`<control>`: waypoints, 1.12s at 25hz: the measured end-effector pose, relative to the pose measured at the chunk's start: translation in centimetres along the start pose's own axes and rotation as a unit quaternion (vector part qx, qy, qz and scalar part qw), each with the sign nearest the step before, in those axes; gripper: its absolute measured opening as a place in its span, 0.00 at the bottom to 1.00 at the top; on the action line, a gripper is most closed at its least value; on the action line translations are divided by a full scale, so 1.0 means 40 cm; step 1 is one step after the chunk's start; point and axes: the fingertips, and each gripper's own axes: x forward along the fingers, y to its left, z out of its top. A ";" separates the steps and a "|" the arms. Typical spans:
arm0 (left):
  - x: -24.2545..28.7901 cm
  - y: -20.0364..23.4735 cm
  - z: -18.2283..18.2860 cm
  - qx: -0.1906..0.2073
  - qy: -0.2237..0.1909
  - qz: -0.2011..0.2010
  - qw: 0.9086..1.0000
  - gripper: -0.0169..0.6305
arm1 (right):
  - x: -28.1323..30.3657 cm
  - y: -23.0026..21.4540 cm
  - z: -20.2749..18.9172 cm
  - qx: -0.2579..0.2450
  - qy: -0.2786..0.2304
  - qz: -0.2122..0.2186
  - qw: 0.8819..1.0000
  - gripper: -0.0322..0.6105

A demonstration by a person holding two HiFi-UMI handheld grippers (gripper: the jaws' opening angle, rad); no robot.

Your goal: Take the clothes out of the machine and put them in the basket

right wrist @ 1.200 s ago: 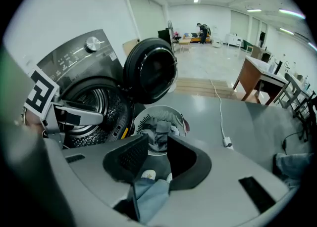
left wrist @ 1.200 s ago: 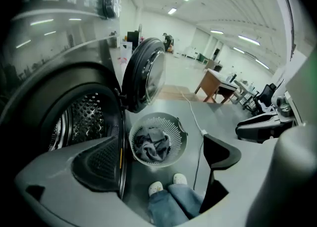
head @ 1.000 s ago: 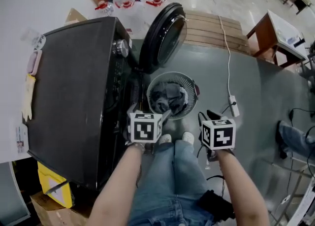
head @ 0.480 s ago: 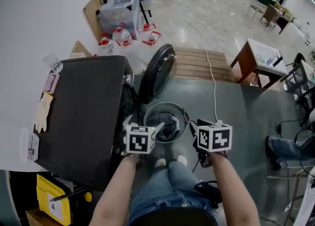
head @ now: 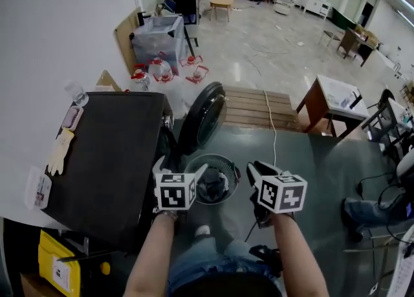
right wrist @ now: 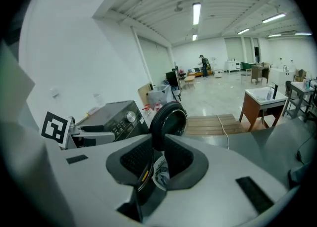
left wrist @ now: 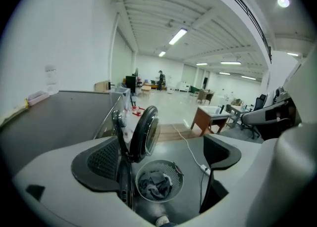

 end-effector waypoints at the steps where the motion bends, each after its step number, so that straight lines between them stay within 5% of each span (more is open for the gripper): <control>1: -0.012 -0.010 0.008 0.003 -0.007 0.005 1.000 0.86 | -0.010 -0.001 0.008 -0.009 -0.010 0.004 1.000 0.16; 14: -0.263 -0.228 0.061 0.029 -0.102 0.092 0.990 0.86 | -0.284 -0.078 0.027 -0.116 -0.072 0.049 0.989 0.15; 23: -0.418 -0.346 0.067 0.062 -0.167 0.137 0.974 0.86 | -0.423 -0.063 0.021 -0.218 -0.114 0.086 0.965 0.15; 28: -0.473 -0.372 0.089 0.101 -0.183 0.136 0.968 0.86 | -0.464 -0.016 0.059 -0.233 -0.141 0.098 0.957 0.15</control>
